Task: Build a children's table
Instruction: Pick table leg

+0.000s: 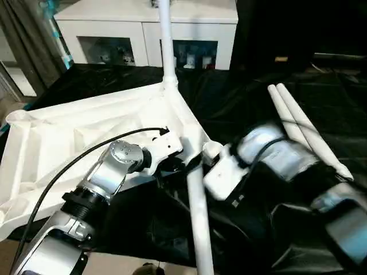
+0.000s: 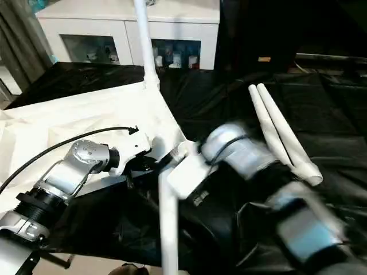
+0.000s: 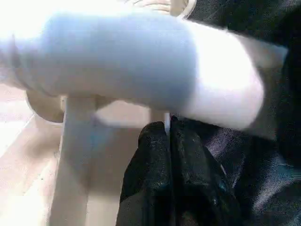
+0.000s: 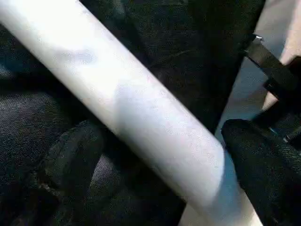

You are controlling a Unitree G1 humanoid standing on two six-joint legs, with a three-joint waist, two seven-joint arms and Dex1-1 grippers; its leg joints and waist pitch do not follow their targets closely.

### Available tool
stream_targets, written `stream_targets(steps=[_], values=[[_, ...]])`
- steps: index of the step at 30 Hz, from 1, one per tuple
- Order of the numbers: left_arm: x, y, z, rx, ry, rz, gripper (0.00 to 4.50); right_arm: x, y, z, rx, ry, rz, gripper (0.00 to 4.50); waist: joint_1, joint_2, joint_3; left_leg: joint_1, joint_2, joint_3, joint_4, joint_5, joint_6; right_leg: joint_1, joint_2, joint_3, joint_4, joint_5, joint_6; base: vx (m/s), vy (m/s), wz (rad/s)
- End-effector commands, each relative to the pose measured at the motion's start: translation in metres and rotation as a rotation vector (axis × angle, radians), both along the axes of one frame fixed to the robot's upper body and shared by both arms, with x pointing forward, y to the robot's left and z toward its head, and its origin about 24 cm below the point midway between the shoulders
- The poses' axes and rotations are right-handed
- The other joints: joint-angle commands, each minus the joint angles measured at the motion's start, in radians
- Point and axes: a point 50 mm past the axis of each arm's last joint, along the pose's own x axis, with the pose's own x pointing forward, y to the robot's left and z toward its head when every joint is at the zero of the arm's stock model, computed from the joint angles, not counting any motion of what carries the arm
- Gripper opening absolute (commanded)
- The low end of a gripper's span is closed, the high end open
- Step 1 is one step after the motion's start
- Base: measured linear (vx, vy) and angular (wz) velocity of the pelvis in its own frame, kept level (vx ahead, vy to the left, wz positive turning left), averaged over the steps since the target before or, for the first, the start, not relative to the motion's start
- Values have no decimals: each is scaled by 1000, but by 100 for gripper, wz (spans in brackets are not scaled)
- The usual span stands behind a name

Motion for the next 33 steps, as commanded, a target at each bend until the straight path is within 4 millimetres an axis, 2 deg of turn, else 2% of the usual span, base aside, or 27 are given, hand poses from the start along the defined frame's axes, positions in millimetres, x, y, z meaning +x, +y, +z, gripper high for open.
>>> stream_targets(steps=[1,5,8,13,15,16,17,18,20,21,22,23,26,29,32,33], values=[[2,1,5,36,-36,-9,0,0,-3,-4,-39,-18,24,443,-2,-16,-88,29,48,-30,-67,-248,88,48,-53,38,-68,-191,-255,0,0,0],[3,2,5,37,-42,-5,0,-2,-6,-17,-68,-17,41,443,-3,-16,-88,29,47,-29,-66,-258,86,48,-54,38,-70,-191,-261,0,0,0],[4,1,6,37,-45,-7,0,-3,-6,-25,-76,-21,51,443,-4,-16,-86,31,46,-29,-68,-282,77,46,-54,39,-73,-224,-253,0,0,0],[6,0,8,36,-62,-5,0,-4,-6,-29,-69,-14,46,389,-11,-11,-83,36,47,-33,-78,-364,49,45,-50,38,-77,-257,-244,0,0,0],[6,0,8,37,-68,-2,0,-3,-6,-29,-67,-14,45,378,-12,-13,-83,40,47,-34,-78,-385,41,45,-50,38,-79,-270,-241,0,0,0],[7,0,9,38,-79,2,56,-2,-6,-29,-63,-13,40,366,-13,-13,-84,39,47,-35,-79,-394,36,46,-51,38,-79,-272,-241,0,0,0],[9,0,11,32,-95,5,56,-1,-6,-28,-52,-13,32,366,-14,-14,-84,39,48,-35,-80,-395,35,46,-51,38,-78,-271,-240,0,0,0],[10,-1,13,26,-107,6,56,0,-7,-28,-45,-13,25,366,-13,-6,-84,40,48,-36,-79,-398,33,46,-52,39,-78,-268,-241,0,0,0],[11,-1,16,17,-121,8,71,1,-8,-28,-39,-12,19,347,-16,-9,-84,40,47,-35,-80,-405,33,46,-51,39,-80,-265,-245,0,0,0],[12,-1,20,0,-133,6,97,1,-9,-27,-27,-9,9,342,-15,-9,-83,43,47,-34,-79,-412,33,44,-51,39,-81,-272,-247,0,0,0],[13,-1,21,-7,-136,5,101,2,-9,-27,-22,-8,6,338,-14,-9,-82,43,47,-35,-80,-424,30,43,-51,39,-83,-287,-245,0,0,0],[13,-1,26,-22,-155,-1,106,1,-10,-27,-16,-4,2,334,-12,-4,-82,45,47,-36,-80,-430,28,42,-51,39,-82,-293,-244,0,0,0],[11,0,42,-85,-167,-77,110,0,-16,-28,-8,6,-8,327,-11,-6,-81,47,48,-38,-83,-459,14,43,-53,38,-85,-321,-237,0,0,0],[9,3,50,-98,-164,-113,110,0,-20,-29,-7,10,-12,317,-12,-2,-78,50,47,-39,-85,-491,1,40,-50,38,-87,-348,-231,0,0,0],[15,7,67,-157,-200,-85,110,-1,-23,-30,8,17,-21,309,-16,1,-78,47,45,-40,-85,-501,-2,41,-51,38,-88,-359,-224,0,0,0],[21,10,80,-205,-231,-42,110,-1,-24,-28,29,20,-31,300,-17,-2,-80,50,43,-37,-84,-496,0,41,-48,38,-90,-349,-224,0,0,0]])
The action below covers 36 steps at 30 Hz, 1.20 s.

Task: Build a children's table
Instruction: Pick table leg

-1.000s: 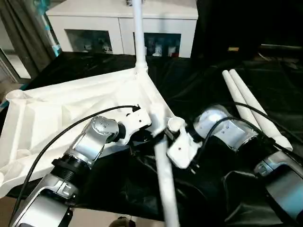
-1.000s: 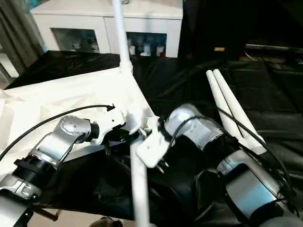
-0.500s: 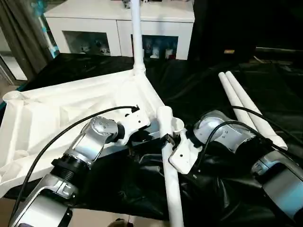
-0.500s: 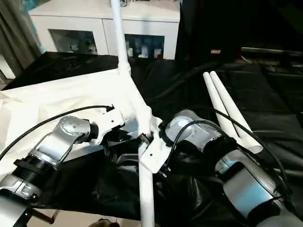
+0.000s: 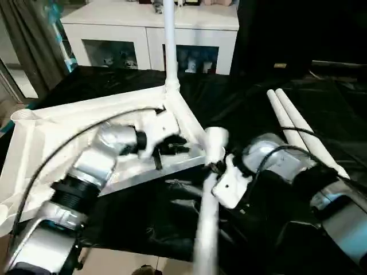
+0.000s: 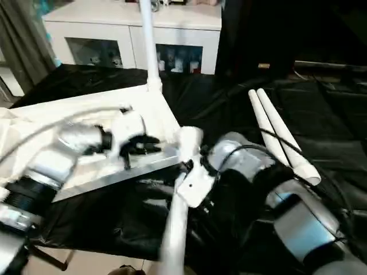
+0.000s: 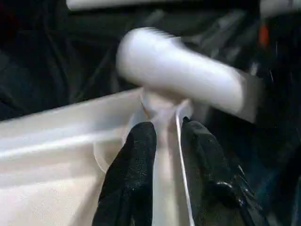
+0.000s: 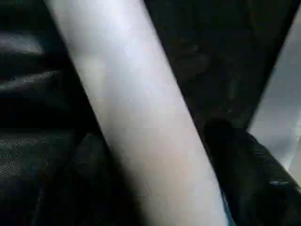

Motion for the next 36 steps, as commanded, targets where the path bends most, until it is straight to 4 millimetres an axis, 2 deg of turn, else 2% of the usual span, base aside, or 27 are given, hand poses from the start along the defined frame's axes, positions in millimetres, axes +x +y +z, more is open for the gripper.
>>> stream_targets(steps=[1,4,6,12,13,14,16,20,22,23,24,27,28,29,30,31,32,33,34,36], values=[[9,4,26,-70,-67,42,110,0,-2,0,18,15,-16,280,-9,6,-75,37,44,-36,-84,-483,4,33,-48,37,-86,-337,-229,0,0,0],[15,7,44,-157,-111,104,110,2,-6,6,57,21,-45,271,-13,3,-74,34,42,-35,-81,-470,14,35,-49,36,-87,-343,-228,0,0,0],[17,8,55,-216,-140,130,110,5,-12,12,87,21,-74,247,-15,2,-75,31,43,-36,-81,-454,21,37,-49,35,-86,-333,-232,0,0,0],[14,1,70,-307,-164,132,110,11,-27,21,150,38,-181,195,-20,-1,-79,24,42,-31,-76,-389,60,43,-47,35,-80,-261,-263,0,0,0],[16,1,72,-319,-175,150,110,13,-30,24,172,43,-206,191,-18,4,-80,24,43,-32,-75,-384,61,43,-48,34,-79,-256,-264,0,0,0],[19,2,75,-338,-187,180,110,15,-33,28,200,52,-234,174,-19,1,-80,22,43,-31,-74,-376,67,45,-47,34,-79,-242,-266,0,0,0],[25,6,78,-356,-207,238,110,16,-36,32,230,61,-266,161,-17,2,-81,22,41,-31,-73,-360,79,46,-44,32,-79,-230,-264,0,0,0],[39,23,80,-368,-252,400,110,19,-47,39,265,57,-332,127,-20,9,-80,25,38,-32,-73,-393,64,45,-42,28,-82,-255,-249,0,0,0],[42,29,78,-358,-256,440,110,17,-53,36,267,69,-351,108,-18,5,-79,25,38,-31,-73,-392,64,43,-44,28,-86,-279,-241,0,0,0],[43,31,77,-348,-257,448,110,16,-55,34,261,71,-353,100,-17,16,-79,26,37,-33,-72,-394,63,42,-45,28,-86,-283,-241,0,0,0],[43,31,77,-348,-257,448,110,16,-55,34,261,71,-353,92,-18,10,-80,24,38,-32,-73,-394,62,43,-45,27,-88,-283,-238,0,0,0],[40,27,70,-340,-217,414,110,12,-53,32,277,96,-363,64,-16,11,-81,22,41,-33,-75,-385,68,46,-46,28,-86,-260,-247,0,0,0],[36,21,65,-329,-183,359,110,11,-49,33,304,158,-382,91,-14,12,-80,23,41,-32,-76,-377,77,46,-46,27,-86,-252,-255,0,0,0],[32,16,60,-316,-153,308,110,10,-45,35,331,216,-392,102,-12,14,-79,22,43,-32,-76,-374,82,47,-48,28,-86,-248,-259,0,0,0],[29,13,56,-308,-134,275,110,9,-43,36,349,256,-395,102,-12,13,-80,17,45,-33,-78,-360,93,51,-48,28,-83,-236,-263,0,0,0],[29,13,56,-308,-134,275,110,9,-43,36,349,256,-395,112,-11,14,-80,18,45,-33,-78,-357,95,50,-46,28,-82,-232,-264,0,0,0],[24,8,51,-288,-107,224,110,8,-39,37,352,280,-385,115,-11,16,-81,20,48,-33,-77,-355,96,44,-48,29,-82,-223,-270,0,0,0],[16,3,43,-267,-55,155,110,7,-37,39,338,294,-363,125,-9,18,-81,21,49,-33,-79,-360,91,46,-50,29,-81,-226,-273,0,0,0],[10,1,38,-249,-17,107,110,7,-35,39,324,299,-347,147,-9,18,-80,21,51,-33,-81,-369,84,43,-50,30,-82,-240,-272,0,0,0],[3,-1,33,-225,29,56,110,7,-32,40,306,306,-328,160,-8,19,-81,23,50,-32,-81,-375,76,42,-51,31,-81,-247,-274,0,0,0]])
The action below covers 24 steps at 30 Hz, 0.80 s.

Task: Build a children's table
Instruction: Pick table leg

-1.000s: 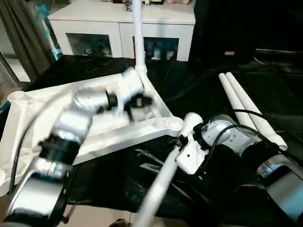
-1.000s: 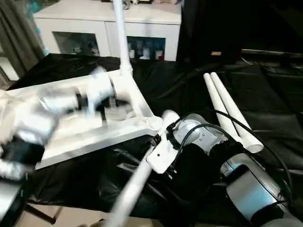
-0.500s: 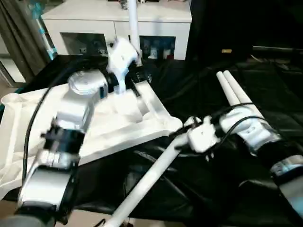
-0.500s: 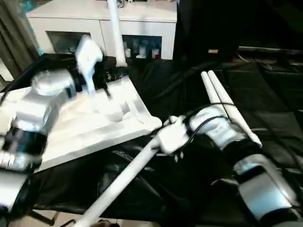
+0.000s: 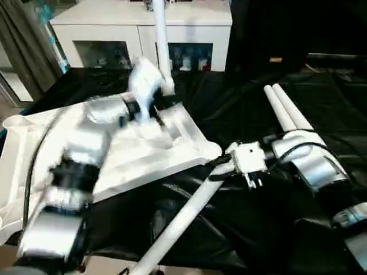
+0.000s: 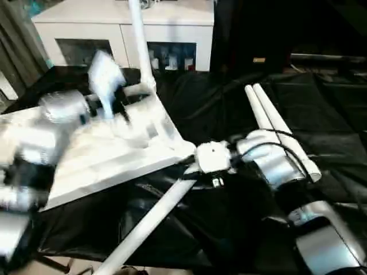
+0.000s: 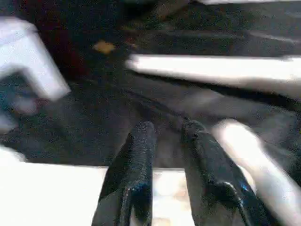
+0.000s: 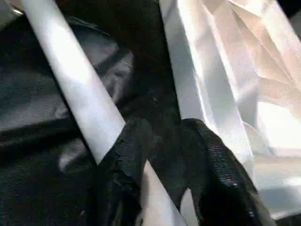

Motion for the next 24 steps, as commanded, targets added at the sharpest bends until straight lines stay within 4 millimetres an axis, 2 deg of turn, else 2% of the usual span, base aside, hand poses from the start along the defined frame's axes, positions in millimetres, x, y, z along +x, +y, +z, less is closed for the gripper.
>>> stream_targets(steps=[1,2,4,5,8,9,10,11,14,15,18,22,24], values=[[-8,1,1,47,31,-78,110,0,4,6,-11,2,40,170,6,1,-80,29,49,-32,-81,-384,63,39,-49,33,-73,-252,-269,0,0,0],[-11,2,-1,66,46,-92,110,1,4,6,-18,3,47,181,4,-9,-79,29,49,-31,-83,-389,62,40,-49,34,-76,-260,-267,0,0,0],[-18,11,-13,167,108,-128,110,-1,6,7,-49,28,74,198,4,-5,-76,31,48,-34,-85,-398,50,40,-51,35,-77,-309,-247,0,0,0],[-18,11,-13,167,108,-128,110,-1,6,7,-49,28,74,205,2,-5,-74,30,47,-33,-86,-403,47,37,-50,36,-79,-327,-237,0,0,0],[-23,20,-23,246,152,-127,110,-3,7,8,-77,61,101,221,1,-2,-73,32,48,-34,-88,-409,37,37,-50,37,-81,-346,-227,0,0,0],[-24,22,-25,256,166,-119,110,-2,8,8,-83,70,105,230,-3,-23,-73,31,48,-31,-88,-400,38,37,-50,38,-84,-348,-223,0,0,0],[-25,23,-26,260,177,-115,110,-2,7,8,-92,80,112,240,3,-9,-75,34,49,-34,-86,-389,36,36,-54,39,-79,-348,-227,0,0,0],[-26,24,-27,262,187,-113,110,-2,7,8,-98,88,117,251,1,-9,-73,32,48,-32,-87,-389,36,35,-53,39,-81,-351,-227,0,0,0],[-31,26,-30,274,215,-122,110,-2,9,7,-112,88,127,274,2,-9,-73,33,49,-33,-88,-391,31,35,-53,39,-82,-356,-226,0,0,0],[-32,26,-31,282,220,-124,110,-2,10,4,-132,52,133,285,2,-20,-73,33,49,-33,-87,-379,34,35,-54,40,-80,-357,-224,0,0,0],[-34,26,-35,295,229,-131,110,-3,19,-11,-198,-15,163,292,-2,-16,-72,32,47,-32,-86,-383,22,29,-57,40,-84,-387,-220,0,0,0],[-35,24,-36,300,234,-132,110,-5,28,-19,-222,-3,199,292,-3,-20,-73,31,47,-31,-86,-365,34,34,-54,41,-83,-363,-218,0,0,0],[-36,24,-36,303,235,-132,110,-6,31,-22,-243,5,217,292,-3,-19,-73,29,47,-31,-86,-354,39,34,-54,41,-79,-343,-225,0,0,0]])
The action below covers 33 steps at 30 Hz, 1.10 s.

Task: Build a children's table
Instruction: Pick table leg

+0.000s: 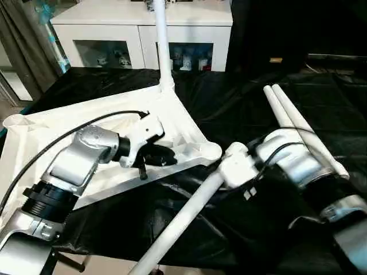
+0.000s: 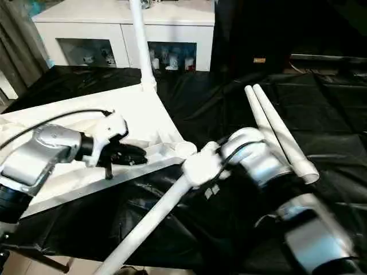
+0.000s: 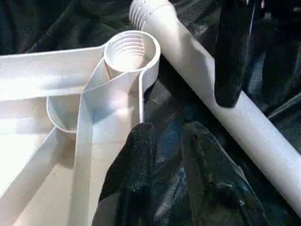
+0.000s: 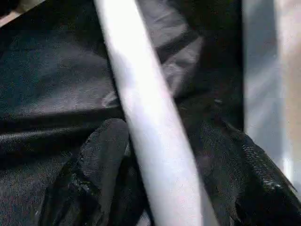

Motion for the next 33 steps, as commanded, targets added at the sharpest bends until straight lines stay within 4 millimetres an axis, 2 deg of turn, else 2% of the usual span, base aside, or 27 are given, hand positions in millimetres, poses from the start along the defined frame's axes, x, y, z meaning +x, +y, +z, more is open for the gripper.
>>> stream_targets(steps=[1,6,8,20,26,32,33], values=[[-1,0,2,16,-9,-2,110,1,3,1,-27,-14,28,292,2,-12,-75,28,49,-32,-81,-348,42,35,-53,39,-76,-331,-231,0,0,0],[-3,1,2,24,-7,-5,110,2,5,-6,-83,-9,59,292,2,-13,-74,28,49,-30,-80,-343,47,36,-53,39,-74,-319,-241,0,0,0],[-3,2,2,25,-5,-4,110,2,5,-8,-94,-1,63,263,1,-15,-74,28,48,-30,-79,-344,48,36,-54,40,-75,-327,-239,0,0,0],[-6,1,-2,42,-2,-12,110,-2,2,-25,-196,21,88,179,-1,-16,-71,32,50,-31,-81,-375,36,33,-54,42,-78,-368,-228,0,0,0],[-6,0,-1,36,-9,-12,110,-2,3,-22,-146,39,72,170,-2,-15,-72,33,49,-32,-83,-396,28,33,-52,42,-78,-366,-226,0,0,0],[-5,-2,3,-17,-29,12,110,1,-8,-8,-34,60,5,170,3,-12,-76,31,51,-31,-81,-364,41,38,-51,41,-74,-302,-241,0,0,0],[-4,-3,4,-35,-35,18,110,1,-11,-6,-22,64,-2,170,1,-7,-76,29,50,-31,-82,-364,42,39,-48,39,-74,-290,-246,0,0,0]])
